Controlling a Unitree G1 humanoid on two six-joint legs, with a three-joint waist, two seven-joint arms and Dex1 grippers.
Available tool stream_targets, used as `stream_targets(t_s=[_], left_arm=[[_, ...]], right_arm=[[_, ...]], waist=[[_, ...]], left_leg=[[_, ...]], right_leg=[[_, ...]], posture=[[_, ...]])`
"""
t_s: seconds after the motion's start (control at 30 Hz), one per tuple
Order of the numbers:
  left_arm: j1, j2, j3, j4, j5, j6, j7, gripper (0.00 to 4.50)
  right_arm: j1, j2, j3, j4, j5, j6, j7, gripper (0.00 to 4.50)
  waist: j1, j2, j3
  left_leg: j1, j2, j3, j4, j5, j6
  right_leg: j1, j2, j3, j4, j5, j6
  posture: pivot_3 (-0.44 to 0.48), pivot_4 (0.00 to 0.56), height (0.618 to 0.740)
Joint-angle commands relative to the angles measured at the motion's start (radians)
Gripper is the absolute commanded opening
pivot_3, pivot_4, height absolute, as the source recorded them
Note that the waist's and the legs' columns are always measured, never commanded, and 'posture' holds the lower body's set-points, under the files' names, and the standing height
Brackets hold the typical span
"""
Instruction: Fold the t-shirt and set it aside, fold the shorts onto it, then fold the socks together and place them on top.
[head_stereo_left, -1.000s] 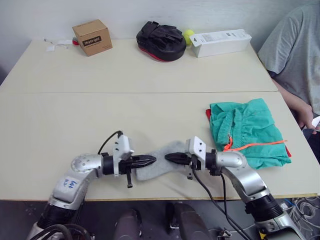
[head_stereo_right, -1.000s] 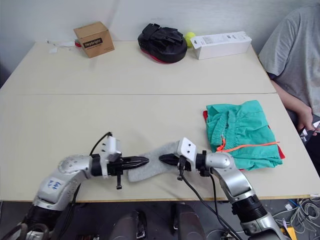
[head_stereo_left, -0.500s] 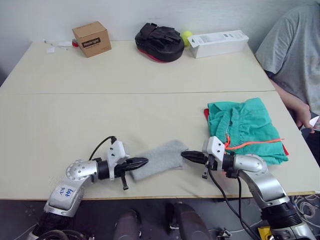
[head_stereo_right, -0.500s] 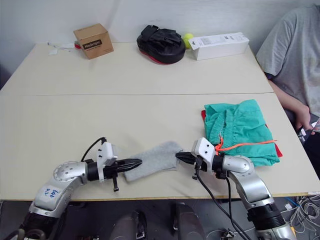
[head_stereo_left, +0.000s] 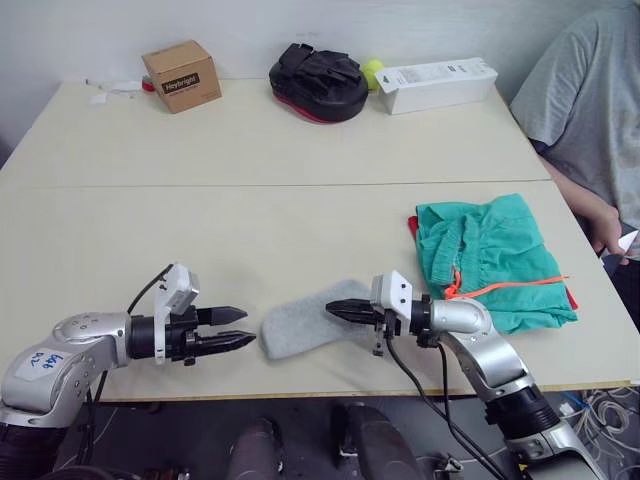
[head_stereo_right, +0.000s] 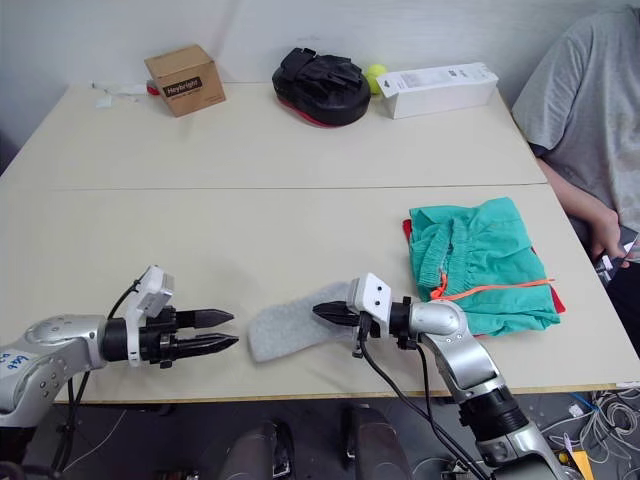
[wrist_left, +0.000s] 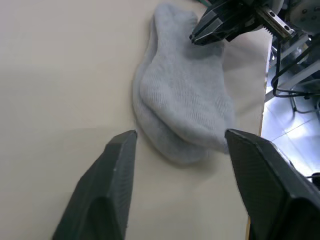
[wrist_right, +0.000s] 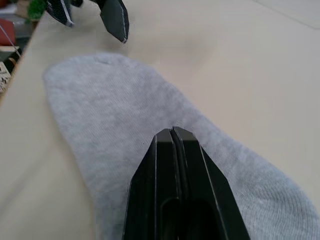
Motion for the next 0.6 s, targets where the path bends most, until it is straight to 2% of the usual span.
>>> stream_targets(t_s=[0.03, 0.2, 0.43, 0.53, 0.6], left_arm=[[-0.03, 0.007, -0.014, 0.007, -0.034, 0.173, 0.082, 3.79], [-0.091, -0.041, -0.025, 0.026, -0.085, 0.294, 0.115, 3.79], [-0.202, -0.148, -0.11, 0.032, -0.129, 0.466, 0.176, 3.79], [-0.223, -0.198, -0.132, 0.043, -0.086, 0.468, 0.254, 3.17], [-0.23, -0.215, -0.133, 0.047, -0.067, 0.464, 0.288, 2.53]], right_arm=[[0.0, -0.011, 0.012, 0.024, -0.032, -0.063, 0.015, 0.0], [0.013, -0.019, 0.024, 0.036, -0.047, -0.094, 0.047, 0.0], [0.018, -0.009, 0.022, 0.03, -0.04, -0.078, 0.047, 0.0], [0.017, -0.01, 0.021, 0.031, -0.043, -0.079, 0.046, 0.0], [0.018, -0.009, 0.02, 0.029, -0.044, -0.076, 0.041, 0.0]], waist=[[0.0, 0.0, 0.0], [-0.001, 0.0, 0.0], [0.01, -0.001, -0.001], [0.014, 0.0, -0.001], [0.016, -0.001, -0.001]], left_leg=[[0.0, 0.0, 0.0, 0.0, 0.0, 0.0], [0.001, 0.0, 0.0, 0.0, 0.0, 0.0], [0.002, -0.001, -0.001, 0.001, 0.001, 0.0], [0.002, -0.001, -0.001, 0.001, 0.002, -0.003], [0.002, -0.001, -0.001, 0.001, 0.002, -0.003]], right_leg=[[0.0, 0.0, 0.0, 0.0, 0.0, 0.0], [0.001, 0.0, 0.0, 0.001, 0.0, 0.0], [0.002, 0.0, 0.0, 0.002, 0.0, 0.0], [0.002, 0.0, 0.0, 0.001, 0.0, 0.0], [0.002, 0.0, 0.0, 0.001, 0.0, 0.0]], posture=[[0.0, 0.15, 0.74], [0.0, 0.15, 0.74], [0.0, 0.15, 0.74], [0.0, 0.15, 0.74], [0.0, 0.15, 0.74]])
